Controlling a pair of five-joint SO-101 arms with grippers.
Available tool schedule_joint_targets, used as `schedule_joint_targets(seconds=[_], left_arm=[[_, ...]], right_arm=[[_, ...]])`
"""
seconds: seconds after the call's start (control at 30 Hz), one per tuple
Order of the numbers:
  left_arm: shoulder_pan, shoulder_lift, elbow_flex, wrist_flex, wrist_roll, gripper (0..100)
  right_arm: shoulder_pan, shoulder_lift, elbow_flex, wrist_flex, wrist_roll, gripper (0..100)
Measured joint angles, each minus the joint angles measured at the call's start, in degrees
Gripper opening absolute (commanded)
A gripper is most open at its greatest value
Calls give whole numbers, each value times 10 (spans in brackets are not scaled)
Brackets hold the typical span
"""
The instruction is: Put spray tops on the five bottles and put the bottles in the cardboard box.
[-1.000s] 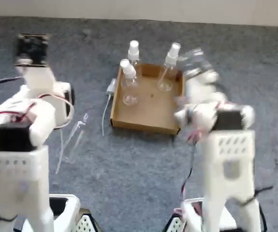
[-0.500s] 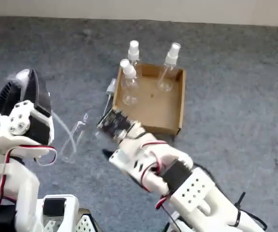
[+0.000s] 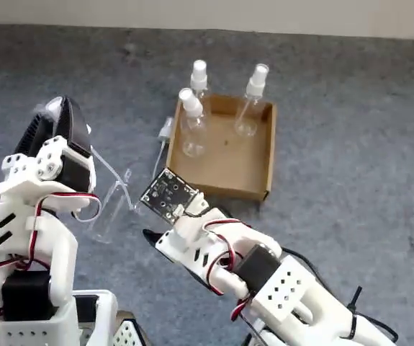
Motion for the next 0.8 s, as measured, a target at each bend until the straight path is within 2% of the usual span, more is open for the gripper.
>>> schedule_joint_targets(seconds=[0.33,0.53,0.8], left_arm=[[1,-2,13,-14,0,3],[32,0,45,-15,0,3],[33,1,50,-69,-4,3]], right_arm=[[1,0,0,0,-4,5],[1,0,0,0,-4,5],[1,0,0,0,-4,5]])
